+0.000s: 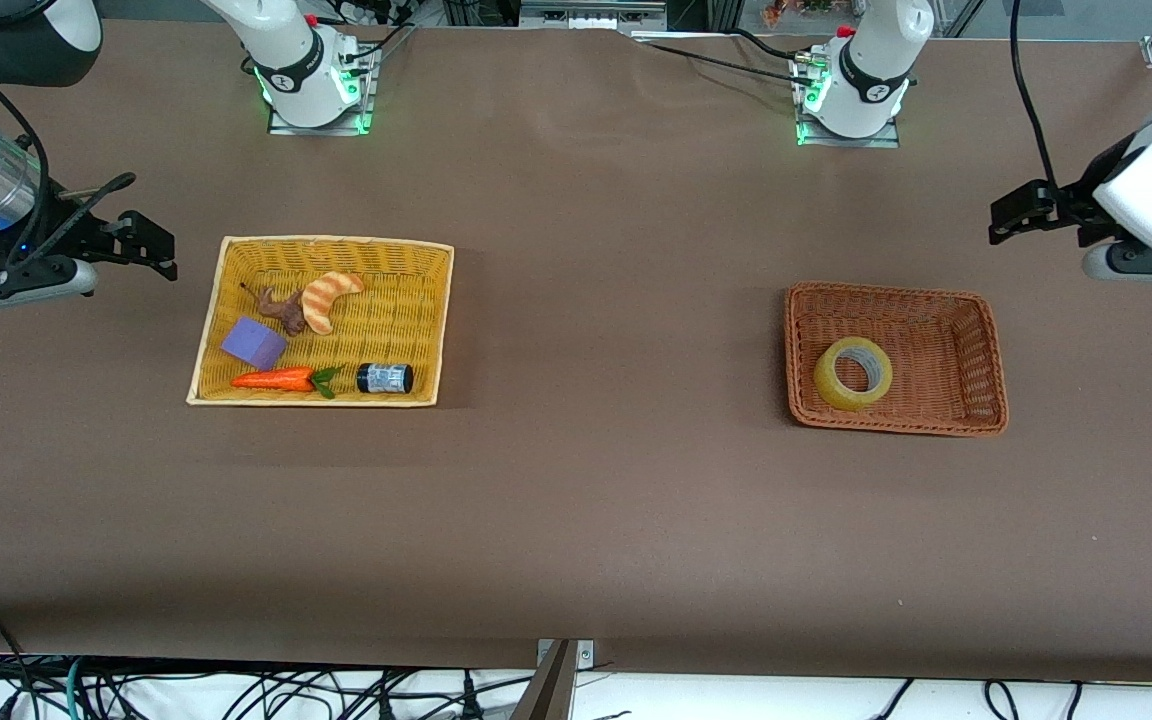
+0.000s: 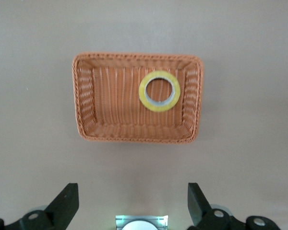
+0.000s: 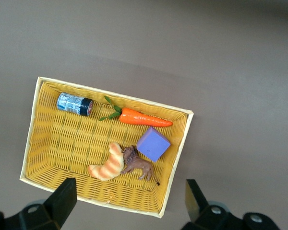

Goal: Transfer tape with both arms

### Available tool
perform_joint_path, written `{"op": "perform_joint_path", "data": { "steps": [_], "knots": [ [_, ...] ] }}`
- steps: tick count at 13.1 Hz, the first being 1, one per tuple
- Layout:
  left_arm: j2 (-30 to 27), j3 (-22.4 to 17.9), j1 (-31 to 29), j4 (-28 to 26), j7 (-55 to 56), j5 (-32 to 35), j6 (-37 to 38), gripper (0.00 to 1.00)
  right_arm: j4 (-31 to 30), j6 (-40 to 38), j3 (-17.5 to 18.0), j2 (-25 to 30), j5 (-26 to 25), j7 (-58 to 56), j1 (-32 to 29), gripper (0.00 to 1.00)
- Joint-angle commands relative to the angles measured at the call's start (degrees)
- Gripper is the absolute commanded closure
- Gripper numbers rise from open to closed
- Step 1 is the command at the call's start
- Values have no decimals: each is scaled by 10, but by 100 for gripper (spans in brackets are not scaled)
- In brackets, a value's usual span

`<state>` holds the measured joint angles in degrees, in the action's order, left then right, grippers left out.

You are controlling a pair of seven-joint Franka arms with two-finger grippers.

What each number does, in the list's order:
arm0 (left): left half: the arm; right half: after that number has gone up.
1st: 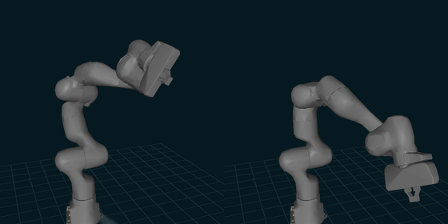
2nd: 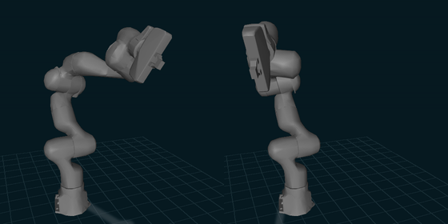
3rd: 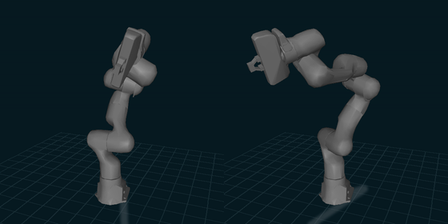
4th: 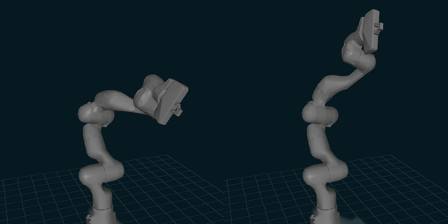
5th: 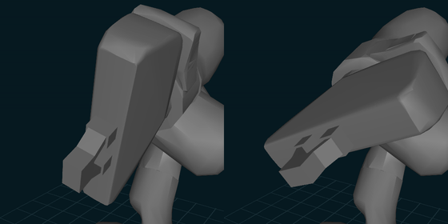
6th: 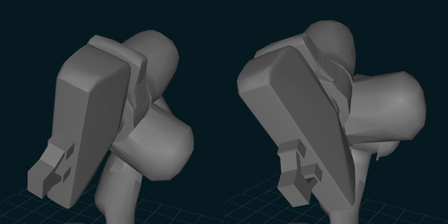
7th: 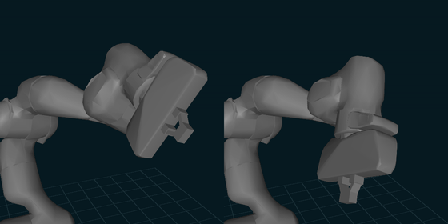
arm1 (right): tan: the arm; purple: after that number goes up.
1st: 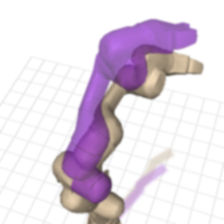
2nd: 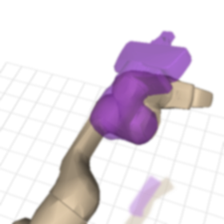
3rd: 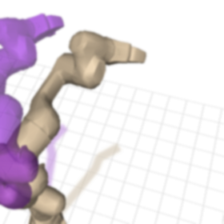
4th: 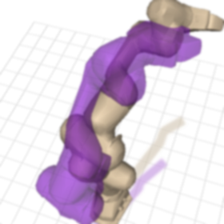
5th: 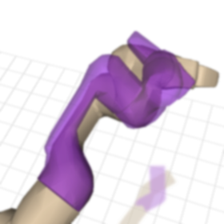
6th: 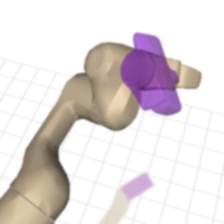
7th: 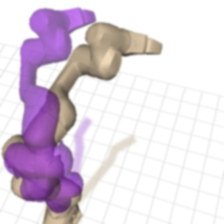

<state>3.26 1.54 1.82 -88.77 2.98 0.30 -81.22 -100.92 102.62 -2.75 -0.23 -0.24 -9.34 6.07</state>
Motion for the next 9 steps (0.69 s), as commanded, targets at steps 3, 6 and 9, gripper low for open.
{"op": "perform_joint_path", "data": {
  "steps": [3, 6, 9],
  "knots": [
    [10, -7, -1, 13, 3, -11, -14, 0, 4, -8, 5, 6, -2, 1, -2, 0],
    [17, -7, -8, 23, 3, -12, -15, 0, 3, -8, 5, 6, -2, 4, -1, 0],
    [17, -7, -15, 23, 3, -12, -15, 0, 2, -8, 8, 6, -2, 4, -1, 0]
  ]
}}
